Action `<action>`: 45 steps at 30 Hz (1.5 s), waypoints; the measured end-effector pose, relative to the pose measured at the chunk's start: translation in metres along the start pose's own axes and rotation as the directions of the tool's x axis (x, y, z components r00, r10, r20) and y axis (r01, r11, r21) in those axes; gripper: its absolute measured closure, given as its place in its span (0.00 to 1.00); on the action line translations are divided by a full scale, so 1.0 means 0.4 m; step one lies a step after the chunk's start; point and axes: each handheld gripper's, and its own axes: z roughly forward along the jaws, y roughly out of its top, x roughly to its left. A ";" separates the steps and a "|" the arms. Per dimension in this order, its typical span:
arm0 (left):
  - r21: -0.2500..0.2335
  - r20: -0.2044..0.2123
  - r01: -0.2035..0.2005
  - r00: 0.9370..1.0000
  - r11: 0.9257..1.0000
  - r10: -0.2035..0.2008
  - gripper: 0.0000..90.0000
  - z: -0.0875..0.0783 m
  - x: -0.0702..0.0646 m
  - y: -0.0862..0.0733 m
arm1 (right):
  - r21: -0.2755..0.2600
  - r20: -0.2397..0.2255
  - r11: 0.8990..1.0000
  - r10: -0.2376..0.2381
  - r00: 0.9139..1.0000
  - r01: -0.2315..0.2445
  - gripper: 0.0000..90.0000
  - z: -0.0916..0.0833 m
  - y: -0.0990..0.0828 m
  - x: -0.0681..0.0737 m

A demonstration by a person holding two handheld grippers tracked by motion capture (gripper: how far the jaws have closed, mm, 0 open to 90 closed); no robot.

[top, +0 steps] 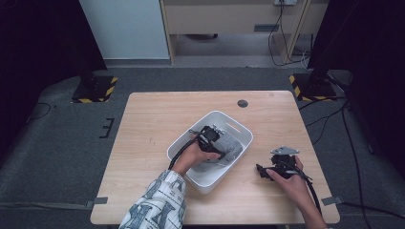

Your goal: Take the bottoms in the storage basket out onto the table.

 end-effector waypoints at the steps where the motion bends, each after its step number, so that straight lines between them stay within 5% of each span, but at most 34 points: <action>1: -0.003 -0.006 0.002 1.000 1.000 -0.002 0.25 -0.001 0.002 0.001 | 0.000 0.000 1.000 0.000 1.000 0.000 0.01 0.000 0.000 0.000; 3: -0.011 -0.013 0.016 1.000 1.000 -0.017 0.37 -0.004 0.007 0.002 | 0.000 0.000 1.000 0.000 1.000 0.000 0.01 0.000 0.000 0.000; 10: -0.020 -0.001 0.047 0.999 0.999 -0.047 0.51 -0.015 0.023 0.006 | -0.002 0.000 1.000 -0.002 1.000 0.002 0.01 -0.001 -0.001 0.000; 18: -0.042 -0.045 0.017 0.999 0.999 -0.019 0.61 -0.032 0.015 0.013 | -0.002 -0.001 1.000 -0.003 1.000 0.003 0.01 -0.002 -0.002 0.001; 30: -0.155 -0.033 0.014 0.999 0.988 -0.019 0.64 -0.119 0.003 0.022 | -0.002 -0.002 1.000 -0.003 1.000 0.003 0.01 -0.002 -0.003 0.002; 45: -0.159 -0.027 -0.008 1.000 0.987 0.004 0.64 -0.130 -0.010 0.041 | -0.015 -0.007 1.000 -0.008 1.000 0.008 0.06 -0.005 -0.003 0.002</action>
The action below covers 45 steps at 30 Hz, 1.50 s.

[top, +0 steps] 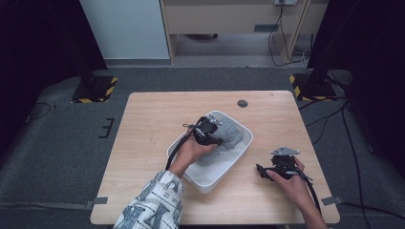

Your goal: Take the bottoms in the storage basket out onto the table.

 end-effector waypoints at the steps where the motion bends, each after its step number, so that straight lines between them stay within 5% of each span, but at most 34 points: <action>1: -0.003 -0.003 -0.001 1.000 1.000 0.001 0.64 -0.002 -0.001 0.000 | -0.001 -0.001 1.000 0.001 1.000 -0.001 0.07 -0.001 0.000 0.000; 22: -0.002 0.010 -0.015 1.000 1.000 0.015 0.64 -0.012 0.007 0.014 | -0.016 -0.002 1.000 -0.001 1.000 0.001 0.12 -0.006 -0.004 0.005; 45: -0.066 0.017 -0.014 1.000 0.998 0.015 0.64 -0.111 0.023 0.066 | -0.011 -0.002 1.000 -0.002 1.000 0.002 0.10 -0.006 -0.005 0.010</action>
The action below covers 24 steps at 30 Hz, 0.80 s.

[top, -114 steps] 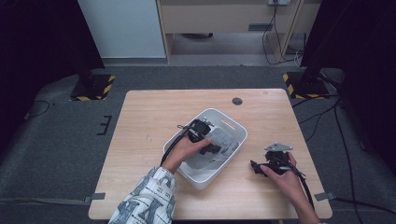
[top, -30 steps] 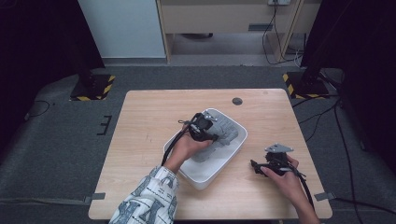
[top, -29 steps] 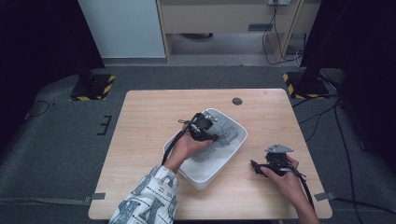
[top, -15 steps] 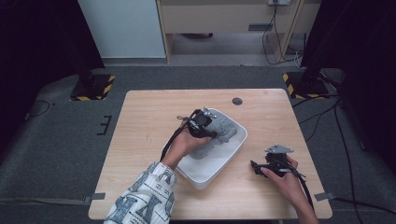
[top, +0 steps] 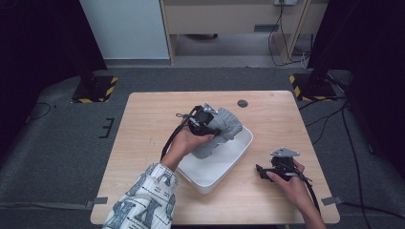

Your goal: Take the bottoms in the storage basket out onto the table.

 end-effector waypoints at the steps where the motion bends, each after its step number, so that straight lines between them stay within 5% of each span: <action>1: 0.000 0.005 -0.001 1.000 1.000 0.001 0.64 -0.002 -0.001 0.003 | -0.001 0.001 1.000 -0.002 1.000 0.002 0.10 0.000 0.000 0.000; 11: -0.016 0.012 -0.021 1.000 1.000 0.021 0.64 -0.016 -0.021 0.022 | -0.001 -0.001 1.000 -0.004 1.000 0.004 0.10 -0.001 -0.001 0.001; 24: -0.023 0.007 -0.013 1.000 1.000 0.013 0.63 -0.044 -0.007 0.021 | 0.004 -0.013 1.000 -0.012 1.000 0.012 0.08 0.001 0.000 0.001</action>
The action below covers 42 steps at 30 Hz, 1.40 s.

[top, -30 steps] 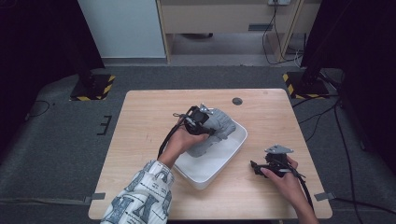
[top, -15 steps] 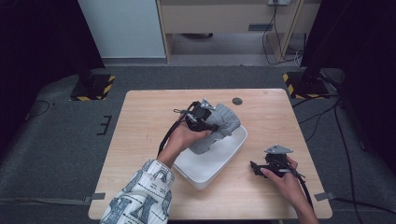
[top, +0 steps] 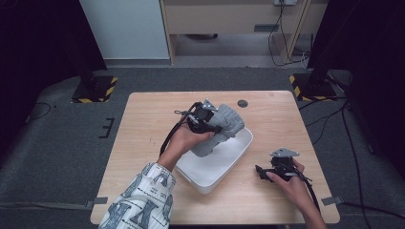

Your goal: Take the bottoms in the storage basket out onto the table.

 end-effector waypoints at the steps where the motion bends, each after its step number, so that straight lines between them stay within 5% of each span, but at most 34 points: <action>1: -0.002 -0.002 -0.001 1.000 1.000 0.001 0.63 -0.003 0.000 0.001 | 0.000 0.000 1.000 0.000 1.000 0.000 0.08 0.000 0.000 0.000; 42: -0.054 -0.023 -0.017 1.000 0.998 0.015 0.63 -0.085 0.013 0.014 | 0.020 -0.002 1.000 -0.001 1.000 0.001 0.01 0.002 0.000 -0.009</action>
